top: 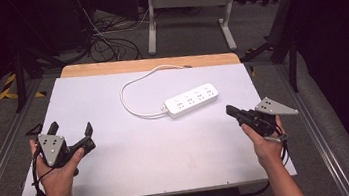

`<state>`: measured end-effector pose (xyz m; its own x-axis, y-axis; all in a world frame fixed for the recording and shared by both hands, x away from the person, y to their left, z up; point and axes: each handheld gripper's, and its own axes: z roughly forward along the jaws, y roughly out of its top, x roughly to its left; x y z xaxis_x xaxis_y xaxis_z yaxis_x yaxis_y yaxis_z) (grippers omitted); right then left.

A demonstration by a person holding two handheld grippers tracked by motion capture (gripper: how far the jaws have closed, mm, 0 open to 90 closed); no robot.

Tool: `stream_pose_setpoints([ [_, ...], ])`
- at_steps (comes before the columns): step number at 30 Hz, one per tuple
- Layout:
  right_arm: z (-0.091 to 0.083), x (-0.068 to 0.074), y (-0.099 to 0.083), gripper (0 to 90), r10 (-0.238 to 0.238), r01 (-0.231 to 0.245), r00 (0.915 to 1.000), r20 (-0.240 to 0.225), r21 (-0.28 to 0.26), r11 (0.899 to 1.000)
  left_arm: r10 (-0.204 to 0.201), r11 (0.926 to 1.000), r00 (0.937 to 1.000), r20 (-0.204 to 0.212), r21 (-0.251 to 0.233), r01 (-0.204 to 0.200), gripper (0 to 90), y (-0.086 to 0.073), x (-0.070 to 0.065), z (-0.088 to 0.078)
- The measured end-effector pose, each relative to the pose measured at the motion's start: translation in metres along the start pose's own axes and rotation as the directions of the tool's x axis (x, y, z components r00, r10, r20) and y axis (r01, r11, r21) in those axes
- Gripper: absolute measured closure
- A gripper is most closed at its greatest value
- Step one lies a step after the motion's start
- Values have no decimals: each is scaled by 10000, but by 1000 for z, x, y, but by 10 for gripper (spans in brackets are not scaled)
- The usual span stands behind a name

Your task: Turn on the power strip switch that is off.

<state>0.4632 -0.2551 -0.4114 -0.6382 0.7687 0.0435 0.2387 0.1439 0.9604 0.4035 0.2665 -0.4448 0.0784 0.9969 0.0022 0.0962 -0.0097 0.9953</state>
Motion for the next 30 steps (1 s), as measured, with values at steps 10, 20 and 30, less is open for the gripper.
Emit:
stream_pose_setpoints([
  [10, 17, 9, 21, 900, 116, -110, 9996, -269, 235, 9997, 171, 9999, 9998, 119, -2, -171, 39, 0, -3, -2],
  [20, 37, 10, 45, 900, 301, -287, 9993, -216, 582, 9979, 206, 9998, 9997, 157, 43, -206, 39, -1, -4, -1],
  [30, 58, 7, 51, 900, 200, -206, 9998, 60, 1259, 9918, 270, 9996, 9995, 134, 79, -271, 41, -1, -3, -2],
])
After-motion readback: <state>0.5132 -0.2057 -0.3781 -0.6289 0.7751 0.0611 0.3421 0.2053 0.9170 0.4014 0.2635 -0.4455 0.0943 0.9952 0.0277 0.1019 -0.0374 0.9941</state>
